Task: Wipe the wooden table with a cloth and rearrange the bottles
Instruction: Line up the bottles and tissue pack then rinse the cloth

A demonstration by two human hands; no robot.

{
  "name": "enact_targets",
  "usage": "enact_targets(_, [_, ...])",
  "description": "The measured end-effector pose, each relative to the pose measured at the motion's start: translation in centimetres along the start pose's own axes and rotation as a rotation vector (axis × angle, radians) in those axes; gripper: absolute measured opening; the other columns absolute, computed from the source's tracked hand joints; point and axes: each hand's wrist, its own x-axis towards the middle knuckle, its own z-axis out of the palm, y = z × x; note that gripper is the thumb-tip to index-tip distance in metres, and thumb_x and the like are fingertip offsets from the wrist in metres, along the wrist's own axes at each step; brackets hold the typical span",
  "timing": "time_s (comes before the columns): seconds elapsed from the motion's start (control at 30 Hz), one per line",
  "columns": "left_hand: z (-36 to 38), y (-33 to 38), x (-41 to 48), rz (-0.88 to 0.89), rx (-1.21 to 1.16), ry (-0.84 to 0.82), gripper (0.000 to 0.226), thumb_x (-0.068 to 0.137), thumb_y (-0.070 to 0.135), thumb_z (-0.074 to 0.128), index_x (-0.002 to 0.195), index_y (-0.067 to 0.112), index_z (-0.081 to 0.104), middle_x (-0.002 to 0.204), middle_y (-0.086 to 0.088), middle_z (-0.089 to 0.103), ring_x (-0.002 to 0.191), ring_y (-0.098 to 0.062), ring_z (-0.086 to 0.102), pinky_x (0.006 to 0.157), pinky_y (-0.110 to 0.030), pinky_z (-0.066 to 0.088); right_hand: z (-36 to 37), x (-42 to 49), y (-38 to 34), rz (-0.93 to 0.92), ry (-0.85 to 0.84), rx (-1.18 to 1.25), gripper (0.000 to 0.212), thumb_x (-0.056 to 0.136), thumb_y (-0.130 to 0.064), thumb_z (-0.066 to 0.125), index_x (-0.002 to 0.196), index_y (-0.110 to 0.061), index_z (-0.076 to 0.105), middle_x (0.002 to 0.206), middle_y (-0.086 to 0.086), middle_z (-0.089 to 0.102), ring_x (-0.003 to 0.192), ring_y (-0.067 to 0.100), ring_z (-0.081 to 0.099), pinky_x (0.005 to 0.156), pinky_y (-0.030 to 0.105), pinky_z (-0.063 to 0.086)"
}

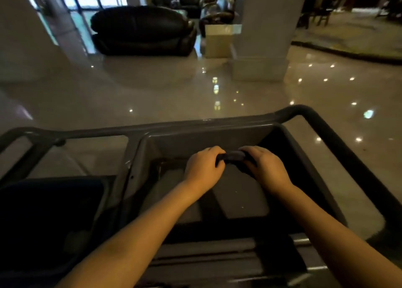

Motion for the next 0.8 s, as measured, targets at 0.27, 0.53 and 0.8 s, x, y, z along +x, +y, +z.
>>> enact_targets(0.27, [-1.2,-8.3,0.7,-0.206,0.028,-0.063,0.021,0.089,0.02,0.052,0.107,0.016,0.062,0.101,-0.006,0.068,0.092,-0.025,0.064,0.079,-0.042,0.052,7.9,6.3,-2.4,-0.041,-0.243,0.052,0.035,0.089,-0.031,0.059,0.122,-0.018,0.059,0.117,0.004,0.064,0.107,0.024,0.059,0.083,0.037,0.05])
enact_targets(0.53, [1.9,-15.2,1.5,-0.502,-0.195,-0.231,0.024,0.09,0.014,0.054,0.114,0.013,0.06,0.115,-0.01,0.065,0.109,-0.024,0.059,0.091,-0.03,0.046,14.1,9.0,-1.8,0.085,-0.613,0.133,0.022,0.09,-0.024,0.06,0.107,-0.011,0.062,0.106,0.012,0.067,0.096,0.028,0.063,0.074,0.033,0.048])
enact_targets(0.8, [4.9,-18.8,4.5,-0.632,-0.187,-0.312,0.022,0.092,0.018,0.051,0.114,0.013,0.051,0.112,-0.017,0.062,0.102,-0.033,0.059,0.084,-0.037,0.048,18.2,12.0,-0.5,0.154,-0.755,-0.004,0.037,0.095,-0.027,0.05,0.13,-0.014,0.053,0.129,0.013,0.058,0.114,0.031,0.056,0.092,0.039,0.047])
